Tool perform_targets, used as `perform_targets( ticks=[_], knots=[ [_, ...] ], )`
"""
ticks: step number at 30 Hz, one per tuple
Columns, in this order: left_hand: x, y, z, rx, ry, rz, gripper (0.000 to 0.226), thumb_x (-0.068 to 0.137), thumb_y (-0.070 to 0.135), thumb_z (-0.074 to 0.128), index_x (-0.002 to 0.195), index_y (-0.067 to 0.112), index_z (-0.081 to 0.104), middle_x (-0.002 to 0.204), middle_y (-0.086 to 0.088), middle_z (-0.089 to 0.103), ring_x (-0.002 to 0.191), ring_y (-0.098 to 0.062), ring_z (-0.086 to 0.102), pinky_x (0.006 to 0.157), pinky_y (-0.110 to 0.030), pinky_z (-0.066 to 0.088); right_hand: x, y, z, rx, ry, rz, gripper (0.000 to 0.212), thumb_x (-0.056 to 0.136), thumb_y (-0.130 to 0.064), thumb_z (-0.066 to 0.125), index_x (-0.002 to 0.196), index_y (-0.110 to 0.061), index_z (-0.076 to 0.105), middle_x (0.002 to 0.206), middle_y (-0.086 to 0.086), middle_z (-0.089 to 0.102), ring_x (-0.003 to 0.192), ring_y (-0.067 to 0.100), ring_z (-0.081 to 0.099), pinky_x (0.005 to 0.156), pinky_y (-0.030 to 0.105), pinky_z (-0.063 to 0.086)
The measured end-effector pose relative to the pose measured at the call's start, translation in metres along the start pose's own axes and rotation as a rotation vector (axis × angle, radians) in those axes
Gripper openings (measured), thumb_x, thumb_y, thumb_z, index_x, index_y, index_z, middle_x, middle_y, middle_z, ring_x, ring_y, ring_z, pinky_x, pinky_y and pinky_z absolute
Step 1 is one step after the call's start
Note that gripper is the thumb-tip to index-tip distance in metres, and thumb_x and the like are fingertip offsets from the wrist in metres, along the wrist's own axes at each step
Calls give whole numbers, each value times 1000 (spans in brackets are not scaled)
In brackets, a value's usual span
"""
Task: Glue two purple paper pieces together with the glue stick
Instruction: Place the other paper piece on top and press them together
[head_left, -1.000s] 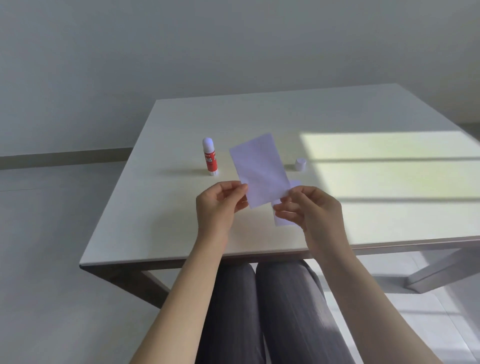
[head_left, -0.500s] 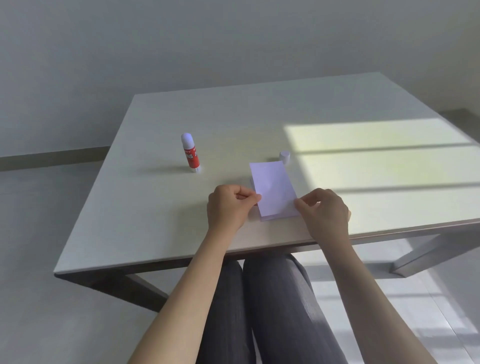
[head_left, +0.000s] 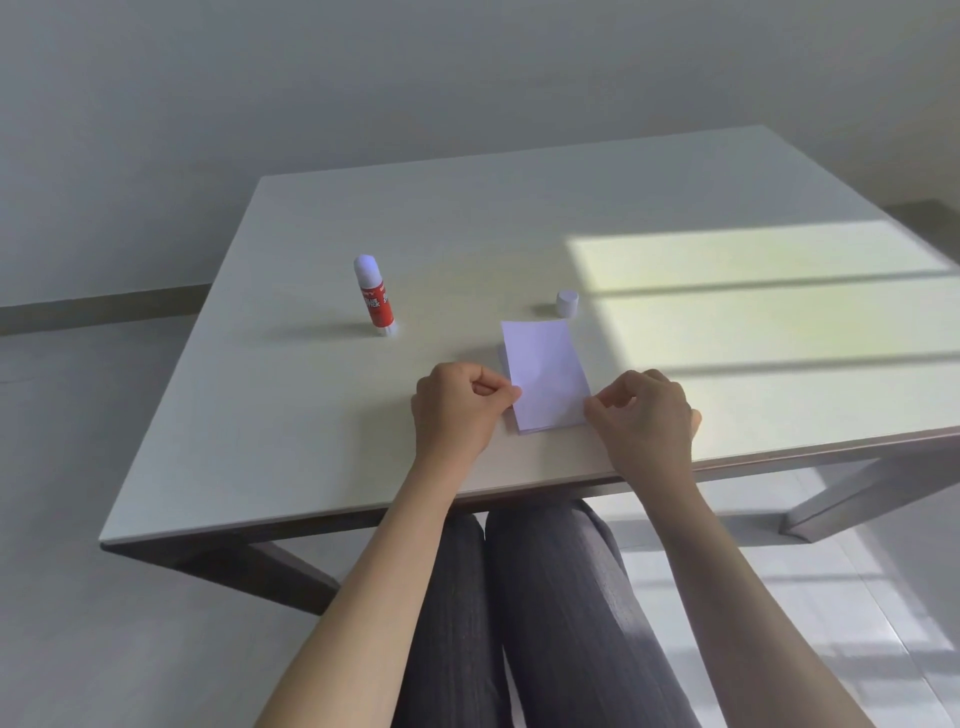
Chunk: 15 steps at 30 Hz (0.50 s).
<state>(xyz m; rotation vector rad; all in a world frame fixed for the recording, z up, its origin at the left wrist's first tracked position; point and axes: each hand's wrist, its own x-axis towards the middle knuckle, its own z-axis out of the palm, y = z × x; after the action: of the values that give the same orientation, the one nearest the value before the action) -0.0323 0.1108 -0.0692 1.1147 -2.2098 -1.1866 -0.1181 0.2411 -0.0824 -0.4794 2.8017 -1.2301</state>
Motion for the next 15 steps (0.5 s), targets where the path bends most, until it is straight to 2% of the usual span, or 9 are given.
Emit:
perform_targets(
  ticks=[6,10,13,15],
  knots=[
    [-2,-5,6,60,8,46,8,73,19,75,72,10,74,73,-4,75,74,-23,68,74,-32,54,-2,6,8,-75,21,-18,8,74,-14,61,66,-10,61,78,-3,51,83,23,43,73,31,20],
    [-2,-5,8,91,20,93,7,72,16,73,70,9,72,70,-3,73,74,-25,68,72,-32,54,1,4,8,-85,27,-22,2,73,-13,61,73,-13,59,81,-4,50,87,25,47,74,31,22],
    [-3,-7,10,139,46,128,11,72,17,73,75,13,63,66,6,59,80,-27,65,75,-35,51,1,5,6,-75,-14,-66,22,76,-17,63,98,-18,60,91,-2,50,96,25,49,77,32,24],
    [-2,-9,10,186,42,170,23,75,18,73,90,16,57,82,4,55,91,-25,61,80,-37,48,0,4,3,-135,-53,-137,42,81,-20,61,122,-27,55,111,1,53,108,26,47,80,33,24]
  ],
)
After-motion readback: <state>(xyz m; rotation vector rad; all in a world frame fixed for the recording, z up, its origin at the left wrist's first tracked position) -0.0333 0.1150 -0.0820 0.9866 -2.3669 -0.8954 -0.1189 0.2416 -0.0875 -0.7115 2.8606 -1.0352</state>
